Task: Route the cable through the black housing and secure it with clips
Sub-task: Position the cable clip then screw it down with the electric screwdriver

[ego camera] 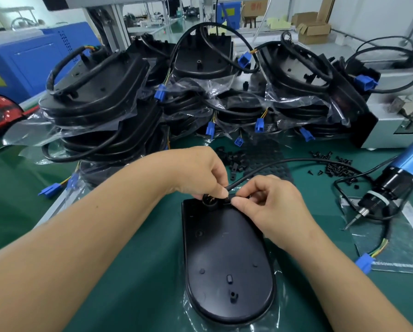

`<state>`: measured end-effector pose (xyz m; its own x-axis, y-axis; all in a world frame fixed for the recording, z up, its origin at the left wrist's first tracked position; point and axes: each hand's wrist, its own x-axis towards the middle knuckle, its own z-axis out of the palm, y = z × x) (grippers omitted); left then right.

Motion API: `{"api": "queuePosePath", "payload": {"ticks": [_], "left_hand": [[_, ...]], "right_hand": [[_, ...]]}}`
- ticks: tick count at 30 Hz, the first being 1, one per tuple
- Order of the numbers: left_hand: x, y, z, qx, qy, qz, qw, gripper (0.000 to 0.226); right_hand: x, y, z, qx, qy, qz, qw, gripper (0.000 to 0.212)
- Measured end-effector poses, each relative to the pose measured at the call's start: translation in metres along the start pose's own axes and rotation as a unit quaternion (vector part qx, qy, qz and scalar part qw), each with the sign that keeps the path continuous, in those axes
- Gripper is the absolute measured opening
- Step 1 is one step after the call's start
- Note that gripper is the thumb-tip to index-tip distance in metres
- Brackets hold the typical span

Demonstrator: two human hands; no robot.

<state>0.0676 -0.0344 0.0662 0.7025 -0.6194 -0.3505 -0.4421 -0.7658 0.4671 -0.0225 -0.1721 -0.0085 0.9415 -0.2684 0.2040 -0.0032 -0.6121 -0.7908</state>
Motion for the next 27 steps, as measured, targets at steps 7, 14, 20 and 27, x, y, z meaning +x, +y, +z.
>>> {"api": "queuePosePath", "payload": {"ticks": [7, 14, 20, 27], "left_hand": [[-0.005, -0.01, 0.002, -0.124, -0.039, -0.001, 0.992, 0.015], [-0.008, -0.014, 0.002, -0.142, -0.058, 0.01, 0.988, 0.008], [-0.004, -0.011, 0.002, -0.158, -0.059, -0.014, 0.986, 0.002], [0.007, 0.0, -0.001, -0.104, -0.065, -0.054, 0.991, 0.01]], "right_hand": [[0.0, 0.002, 0.002, 0.004, -0.004, 0.0, 1.0, 0.013], [-0.001, 0.002, 0.002, 0.006, -0.005, 0.001, 1.0, 0.015], [-0.001, 0.002, 0.002, 0.0, -0.008, 0.002, 1.0, 0.016], [-0.002, 0.002, 0.002, 0.004, -0.008, 0.003, 1.0, 0.017]]}}
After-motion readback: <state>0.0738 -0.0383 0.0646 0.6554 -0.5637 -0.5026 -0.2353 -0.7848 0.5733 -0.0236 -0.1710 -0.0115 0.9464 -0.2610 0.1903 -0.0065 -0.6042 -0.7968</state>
